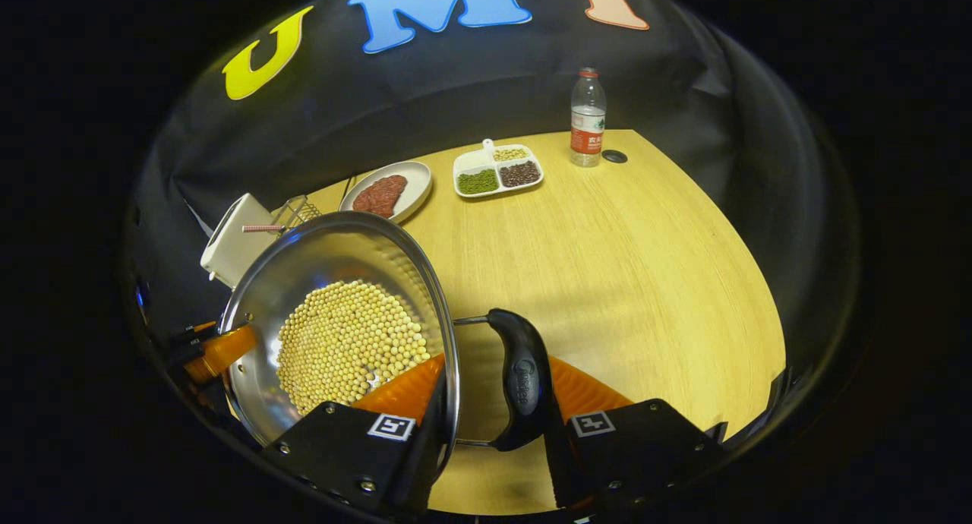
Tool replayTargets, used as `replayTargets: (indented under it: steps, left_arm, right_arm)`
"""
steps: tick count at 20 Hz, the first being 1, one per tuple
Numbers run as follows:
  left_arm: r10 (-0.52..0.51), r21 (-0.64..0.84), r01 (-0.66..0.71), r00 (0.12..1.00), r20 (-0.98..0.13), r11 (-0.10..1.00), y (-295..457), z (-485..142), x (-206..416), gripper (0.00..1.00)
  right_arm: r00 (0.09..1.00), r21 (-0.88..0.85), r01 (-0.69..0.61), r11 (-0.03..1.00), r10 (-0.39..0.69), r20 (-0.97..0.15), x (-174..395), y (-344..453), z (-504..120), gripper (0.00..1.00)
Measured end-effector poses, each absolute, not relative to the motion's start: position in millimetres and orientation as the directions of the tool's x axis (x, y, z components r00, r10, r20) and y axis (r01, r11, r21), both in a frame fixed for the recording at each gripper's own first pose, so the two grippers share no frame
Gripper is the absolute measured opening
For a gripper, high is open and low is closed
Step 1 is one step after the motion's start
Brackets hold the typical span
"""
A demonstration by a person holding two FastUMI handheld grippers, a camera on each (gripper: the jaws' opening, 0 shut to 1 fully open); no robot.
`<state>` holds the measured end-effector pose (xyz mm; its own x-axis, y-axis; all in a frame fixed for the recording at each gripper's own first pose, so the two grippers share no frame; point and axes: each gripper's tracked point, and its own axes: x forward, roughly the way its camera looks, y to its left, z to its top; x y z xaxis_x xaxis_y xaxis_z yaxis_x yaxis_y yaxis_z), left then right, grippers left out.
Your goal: First push the handle of the pot to place it horizontally, then grasp the pot with both hands and set it on the induction cooktop.
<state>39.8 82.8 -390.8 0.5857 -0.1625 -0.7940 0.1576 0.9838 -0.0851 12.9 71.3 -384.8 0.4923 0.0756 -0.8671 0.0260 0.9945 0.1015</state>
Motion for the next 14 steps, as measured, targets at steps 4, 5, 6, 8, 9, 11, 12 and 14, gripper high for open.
replayTargets:
  steps: [4, 5, 6, 8, 9, 11, 12, 14]
  left_arm:
    - [-0.145, -0.078, 0.138, 0.590, -0.795, 0.987, 114.6, -386.0, 34.9, 0.69]
    - [-0.142, -0.080, 0.131, 0.588, -0.797, 0.988, 122.2, -386.0, 32.1, 0.69]
    - [-0.138, -0.081, 0.123, 0.588, -0.797, 0.989, 128.9, -386.5, 31.3, 0.62]
    - [-0.128, -0.078, 0.110, 0.583, -0.803, 0.991, 144.1, -387.9, 28.4, 0.69]
    - [-0.123, -0.077, 0.103, 0.580, -0.806, 0.992, 151.1, -387.9, 26.8, 0.65]
    - [-0.112, -0.072, 0.093, 0.577, -0.809, 0.993, 165.4, -386.5, 26.1, 0.65]
    - [-0.106, -0.067, 0.089, 0.574, -0.812, 0.994, 172.6, -385.6, 25.0, 0.66]
    - [-0.092, -0.056, 0.081, 0.572, -0.815, 0.995, 186.7, -382.0, 23.1, 0.65]
  right_arm:
    - [0.491, 0.100, 0.006, 0.995, 0.084, -0.867, 9.3, 102.6, -383.3, 0.60]
    - [0.491, 0.096, -0.003, 0.995, 0.085, -0.867, 9.4, 109.7, -383.5, 0.60]
    - [0.490, 0.091, -0.012, 0.996, 0.085, -0.867, 10.4, 116.8, -383.4, 0.60]
    - [0.488, 0.086, -0.025, 0.996, 0.087, -0.868, 11.7, 130.9, -383.8, 0.60]
    - [0.486, 0.085, -0.030, 0.996, 0.089, -0.870, 12.5, 137.7, -384.5, 0.60]
    - [0.479, 0.087, -0.040, 0.995, 0.095, -0.872, 12.3, 151.6, -385.7, 0.60]
    - [0.476, 0.089, -0.045, 0.995, 0.099, -0.874, 13.3, 157.9, -386.2, 0.60]
    - [0.469, 0.094, -0.050, 0.994, 0.107, -0.877, 13.8, 171.8, -387.1, 0.60]
